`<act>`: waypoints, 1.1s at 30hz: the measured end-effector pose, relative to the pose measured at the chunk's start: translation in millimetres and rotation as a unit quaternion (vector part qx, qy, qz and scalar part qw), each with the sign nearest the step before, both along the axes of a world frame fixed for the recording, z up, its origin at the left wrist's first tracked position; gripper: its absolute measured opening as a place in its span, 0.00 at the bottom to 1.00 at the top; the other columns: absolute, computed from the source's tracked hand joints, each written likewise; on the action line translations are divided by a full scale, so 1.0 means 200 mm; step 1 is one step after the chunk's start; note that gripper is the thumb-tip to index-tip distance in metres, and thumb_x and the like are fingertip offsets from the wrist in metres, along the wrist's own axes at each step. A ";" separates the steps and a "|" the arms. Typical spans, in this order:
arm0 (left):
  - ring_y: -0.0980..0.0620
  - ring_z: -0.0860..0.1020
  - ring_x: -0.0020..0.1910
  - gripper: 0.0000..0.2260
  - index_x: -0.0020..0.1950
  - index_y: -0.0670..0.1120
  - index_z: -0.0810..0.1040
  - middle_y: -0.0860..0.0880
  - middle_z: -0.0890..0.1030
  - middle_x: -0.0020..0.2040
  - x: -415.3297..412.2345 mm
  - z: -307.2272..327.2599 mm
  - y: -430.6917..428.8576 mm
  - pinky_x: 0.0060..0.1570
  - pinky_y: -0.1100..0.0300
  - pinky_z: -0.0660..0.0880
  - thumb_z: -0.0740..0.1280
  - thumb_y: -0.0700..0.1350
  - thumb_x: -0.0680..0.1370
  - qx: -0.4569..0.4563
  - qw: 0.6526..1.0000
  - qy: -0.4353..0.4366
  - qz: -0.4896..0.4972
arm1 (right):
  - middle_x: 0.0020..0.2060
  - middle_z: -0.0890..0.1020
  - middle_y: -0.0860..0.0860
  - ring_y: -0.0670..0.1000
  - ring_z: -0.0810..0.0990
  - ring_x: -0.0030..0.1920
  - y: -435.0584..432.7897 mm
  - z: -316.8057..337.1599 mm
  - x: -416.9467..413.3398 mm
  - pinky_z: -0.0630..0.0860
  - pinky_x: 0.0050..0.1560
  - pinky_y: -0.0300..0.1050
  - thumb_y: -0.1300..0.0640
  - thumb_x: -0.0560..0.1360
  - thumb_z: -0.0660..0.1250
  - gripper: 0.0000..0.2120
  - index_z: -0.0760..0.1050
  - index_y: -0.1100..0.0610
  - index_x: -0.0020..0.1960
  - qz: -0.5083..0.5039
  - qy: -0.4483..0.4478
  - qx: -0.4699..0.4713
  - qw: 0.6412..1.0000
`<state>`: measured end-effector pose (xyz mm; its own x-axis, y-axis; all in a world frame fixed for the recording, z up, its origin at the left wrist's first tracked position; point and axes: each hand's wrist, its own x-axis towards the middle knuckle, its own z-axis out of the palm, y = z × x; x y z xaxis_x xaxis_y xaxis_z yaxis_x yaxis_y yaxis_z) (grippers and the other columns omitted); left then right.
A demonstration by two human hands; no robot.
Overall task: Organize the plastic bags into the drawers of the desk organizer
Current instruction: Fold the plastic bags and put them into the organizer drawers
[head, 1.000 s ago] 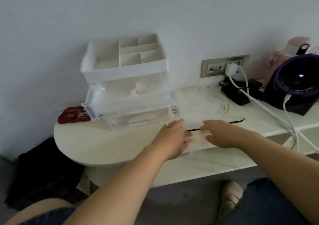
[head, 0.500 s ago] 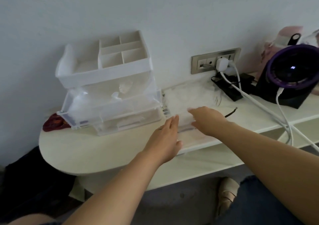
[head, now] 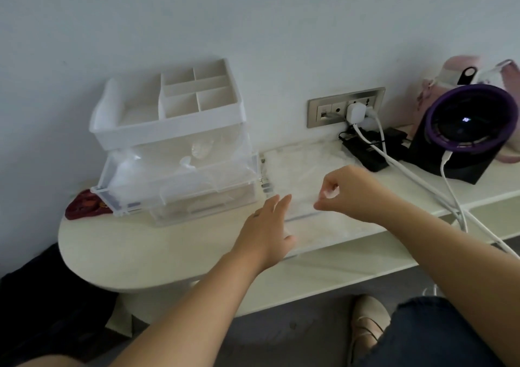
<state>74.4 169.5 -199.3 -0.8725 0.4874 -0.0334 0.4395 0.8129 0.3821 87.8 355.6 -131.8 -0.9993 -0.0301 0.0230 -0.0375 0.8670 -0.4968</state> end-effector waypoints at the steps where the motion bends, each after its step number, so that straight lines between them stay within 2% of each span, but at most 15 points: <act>1: 0.49 0.57 0.75 0.34 0.77 0.52 0.49 0.49 0.52 0.78 0.00 0.00 0.00 0.71 0.55 0.57 0.63 0.50 0.76 0.017 1.000 -0.011 0.005 | 0.31 0.78 0.42 0.45 0.77 0.34 0.01 0.02 0.01 0.74 0.36 0.44 0.50 0.67 0.74 0.10 0.78 0.54 0.34 -0.001 -0.007 -0.039 0.999; 3: 0.52 0.58 0.74 0.33 0.77 0.52 0.52 0.51 0.54 0.77 0.00 0.01 -0.01 0.71 0.57 0.57 0.65 0.50 0.76 0.068 0.997 -0.032 0.016 | 0.23 0.74 0.42 0.41 0.71 0.25 0.03 0.05 0.02 0.68 0.28 0.37 0.48 0.67 0.74 0.15 0.73 0.51 0.27 -0.001 -0.026 -0.133 0.991; 5: 0.57 0.59 0.72 0.31 0.76 0.53 0.56 0.54 0.57 0.75 0.00 0.02 -0.03 0.67 0.65 0.55 0.66 0.50 0.76 0.125 0.991 -0.039 0.034 | 0.23 0.74 0.49 0.42 0.68 0.26 0.03 0.07 0.01 0.66 0.31 0.36 0.47 0.69 0.73 0.16 0.73 0.49 0.26 -0.005 -0.032 -0.244 0.969; 6: 0.59 0.60 0.71 0.30 0.75 0.54 0.57 0.55 0.58 0.74 0.01 0.03 -0.04 0.64 0.68 0.55 0.66 0.50 0.76 0.144 0.988 -0.037 0.044 | 0.28 0.78 0.53 0.44 0.70 0.29 0.03 0.07 0.01 0.66 0.35 0.38 0.48 0.70 0.72 0.13 0.76 0.50 0.29 -0.013 -0.025 -0.292 0.956; 8: 0.60 0.63 0.68 0.28 0.74 0.55 0.60 0.57 0.61 0.72 0.02 0.05 -0.07 0.60 0.70 0.56 0.67 0.51 0.76 0.158 0.985 -0.025 0.064 | 0.35 0.84 0.51 0.43 0.72 0.31 0.02 0.07 -0.01 0.68 0.39 0.39 0.51 0.72 0.70 0.12 0.77 0.60 0.38 -0.027 -0.010 -0.367 0.930; 10: 0.59 0.67 0.65 0.25 0.71 0.55 0.64 0.57 0.65 0.69 0.04 0.08 -0.09 0.57 0.69 0.60 0.67 0.51 0.76 0.160 0.983 -0.009 0.085 | 0.34 0.84 0.47 0.43 0.74 0.32 0.00 0.07 -0.02 0.72 0.38 0.38 0.53 0.74 0.68 0.10 0.76 0.61 0.42 -0.035 -0.023 -0.432 0.901; 12: 0.60 0.72 0.58 0.19 0.66 0.53 0.70 0.57 0.70 0.64 0.07 0.11 -0.08 0.52 0.69 0.65 0.67 0.50 0.76 0.193 0.975 0.016 0.107 | 0.35 0.83 0.47 0.46 0.76 0.34 -0.02 0.08 -0.01 0.74 0.39 0.39 0.54 0.76 0.67 0.09 0.77 0.61 0.44 -0.035 -0.047 -0.504 0.862; 15: 0.62 0.78 0.45 0.06 0.52 0.52 0.75 0.55 0.78 0.52 0.13 0.21 -0.03 0.42 0.72 0.72 0.66 0.51 0.77 0.349 0.926 -0.023 0.144 | 0.36 0.83 0.51 0.46 0.80 0.32 -0.04 0.11 0.01 0.78 0.35 0.39 0.56 0.76 0.66 0.08 0.78 0.60 0.41 -0.027 -0.047 -0.594 0.803; 17: 0.58 0.82 0.44 0.09 0.50 0.51 0.78 0.52 0.82 0.48 0.16 0.31 -0.01 0.43 0.66 0.77 0.64 0.54 0.78 0.481 0.852 -0.157 0.136 | 0.36 0.83 0.52 0.47 0.81 0.33 -0.08 0.13 0.04 0.78 0.35 0.39 0.57 0.74 0.67 0.07 0.77 0.60 0.41 -0.013 -0.040 -0.620 0.783; 20: 0.54 0.82 0.49 0.19 0.53 0.52 0.82 0.51 0.83 0.50 0.18 0.42 -0.03 0.50 0.57 0.77 0.62 0.63 0.73 0.562 0.759 -0.320 0.079 | 0.38 0.83 0.54 0.51 0.81 0.38 -0.17 0.14 0.07 0.79 0.41 0.44 0.53 0.68 0.70 0.11 0.75 0.60 0.43 0.050 -0.042 -0.617 0.784; 23: 0.50 0.79 0.51 0.26 0.58 0.45 0.81 0.48 0.81 0.50 0.18 0.49 -0.08 0.57 0.53 0.75 0.63 0.64 0.73 0.599 0.707 -0.369 0.074 | 0.40 0.84 0.55 0.53 0.81 0.41 -0.25 0.15 0.10 0.77 0.43 0.45 0.45 0.71 0.69 0.13 0.80 0.56 0.41 0.135 -0.032 -0.515 0.846; 25: 0.47 0.76 0.52 0.28 0.58 0.41 0.79 0.46 0.79 0.50 0.18 0.50 -0.12 0.58 0.51 0.73 0.66 0.63 0.71 0.624 0.679 -0.377 0.083 | 0.42 0.84 0.55 0.54 0.81 0.44 -0.29 0.16 0.10 0.77 0.49 0.47 0.43 0.74 0.65 0.16 0.82 0.55 0.42 0.175 -0.022 -0.470 0.865; 28: 0.45 0.78 0.54 0.18 0.54 0.45 0.81 0.45 0.80 0.51 0.19 0.51 -0.17 0.55 0.51 0.75 0.70 0.56 0.70 0.641 0.659 -0.383 0.089 | 0.45 0.84 0.58 0.57 0.82 0.50 -0.32 0.18 0.09 0.76 0.56 0.48 0.49 0.75 0.58 0.19 0.83 0.60 0.45 0.197 -0.020 -0.506 0.840; 30: 0.44 0.80 0.55 0.14 0.53 0.45 0.82 0.45 0.82 0.55 0.19 0.51 -0.20 0.54 0.48 0.76 0.69 0.50 0.70 0.651 0.643 -0.390 0.102 | 0.45 0.84 0.58 0.58 0.82 0.47 -0.32 0.20 0.09 0.78 0.52 0.47 0.54 0.75 0.57 0.17 0.82 0.61 0.43 0.201 0.015 -0.521 0.830; 33: 0.44 0.81 0.55 0.16 0.56 0.44 0.82 0.43 0.81 0.57 0.20 0.54 -0.26 0.55 0.45 0.75 0.67 0.48 0.71 0.632 0.661 -0.397 0.079 | 0.42 0.84 0.52 0.51 0.81 0.42 -0.29 0.24 0.08 0.76 0.45 0.42 0.58 0.71 0.62 0.10 0.82 0.56 0.45 0.130 0.132 -0.475 0.860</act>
<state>114.4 117.6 -91.3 -0.8674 0.4695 -0.1647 -0.3602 -0.3643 0.8588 104.5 297.2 -83.1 -0.9181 -0.0944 0.3849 -0.3883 0.0193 -0.9214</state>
